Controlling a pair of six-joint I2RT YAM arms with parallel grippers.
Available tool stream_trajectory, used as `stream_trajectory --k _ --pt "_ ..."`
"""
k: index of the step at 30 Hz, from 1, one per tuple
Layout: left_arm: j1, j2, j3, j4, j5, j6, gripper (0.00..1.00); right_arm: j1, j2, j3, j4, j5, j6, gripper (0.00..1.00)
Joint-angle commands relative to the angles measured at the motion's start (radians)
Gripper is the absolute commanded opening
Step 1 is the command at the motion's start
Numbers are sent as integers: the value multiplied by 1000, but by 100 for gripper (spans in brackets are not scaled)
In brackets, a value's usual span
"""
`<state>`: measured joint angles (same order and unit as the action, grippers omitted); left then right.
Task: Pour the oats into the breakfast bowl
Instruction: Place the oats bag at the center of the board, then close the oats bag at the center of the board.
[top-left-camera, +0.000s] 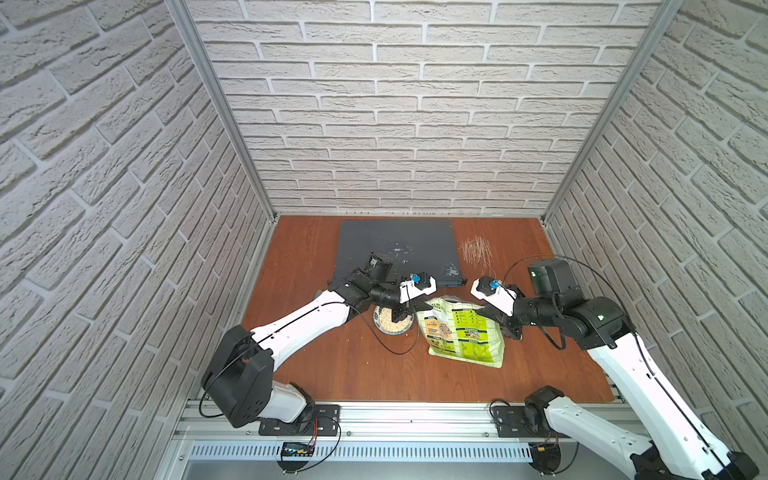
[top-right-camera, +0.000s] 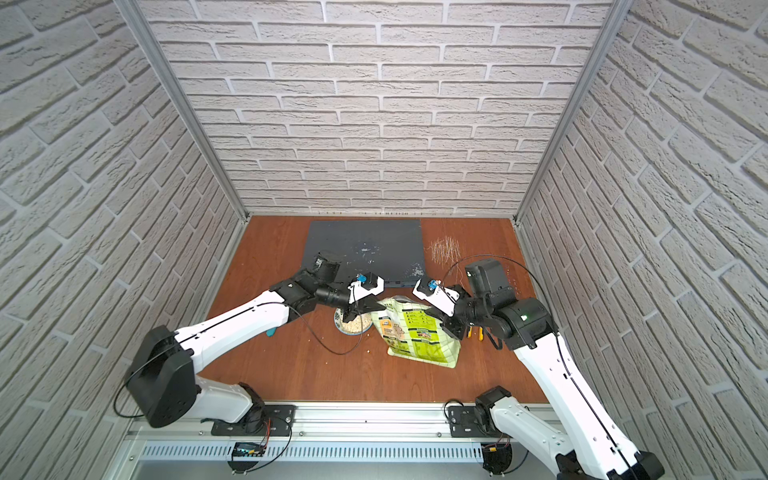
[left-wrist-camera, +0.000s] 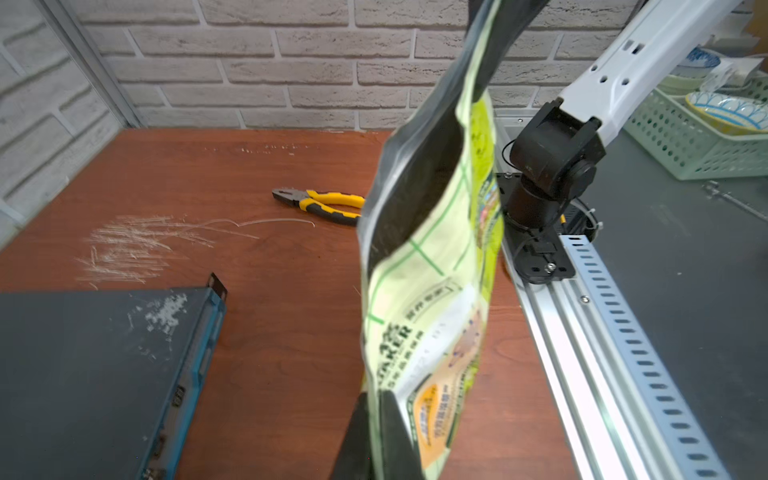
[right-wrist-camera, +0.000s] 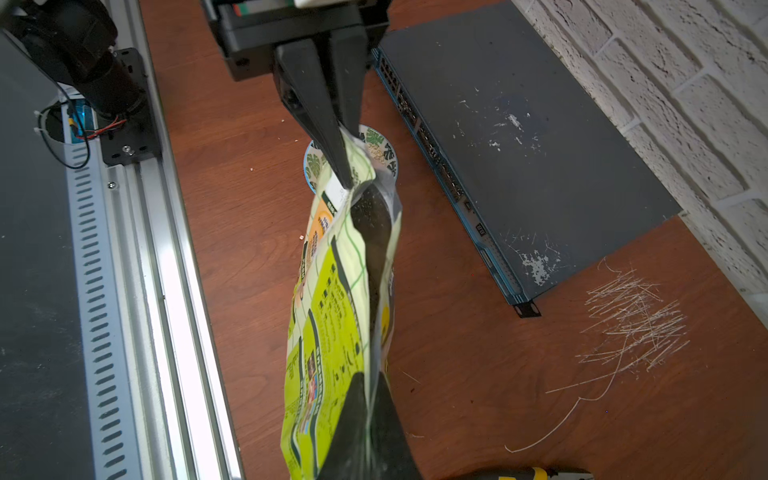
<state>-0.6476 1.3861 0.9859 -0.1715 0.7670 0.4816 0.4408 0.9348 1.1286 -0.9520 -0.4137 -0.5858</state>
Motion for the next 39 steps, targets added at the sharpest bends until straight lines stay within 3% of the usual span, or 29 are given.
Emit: stream_trajectory --k 1,7,9,12,16,23,27,30,32,33,35,36,39 --pt "-2 -118 -48 -34 -81 -29 0 0 6 -30 165 71 48 4" --pt "-4 -280 -179 0 -215 -115 0 -9 53 -109 207 262 96 3" --pt "-4 -298 -193 1 -250 -123 0 -9 68 -110 201 248 88 3" --pt "-12 -289 -179 14 -283 -117 0 -8 65 -104 215 116 77 5" --pt "-22 -247 -132 21 -297 -74 0 18 58 -98 210 -28 12 15" --pt "-25 -226 -133 95 -268 -36 0 112 140 -25 118 -17 -22 56" --pt "-25 -239 -144 99 -261 -24 0 170 216 15 110 12 -44 63" --pt "-26 -250 -158 110 -259 -23 0 199 281 52 99 38 -54 62" --pt "-26 -260 -172 126 -263 -23 0 212 318 80 77 50 -63 55" --pt "-27 -264 -181 135 -265 -23 0 216 336 95 60 51 -71 45" --pt "-27 -273 -191 149 -268 -22 0 220 361 124 28 53 -80 11" --pt "-26 -276 -196 153 -270 -22 0 220 367 136 12 57 -82 4" --pt "-26 -280 -200 154 -276 -21 0 223 359 141 17 47 -84 6"
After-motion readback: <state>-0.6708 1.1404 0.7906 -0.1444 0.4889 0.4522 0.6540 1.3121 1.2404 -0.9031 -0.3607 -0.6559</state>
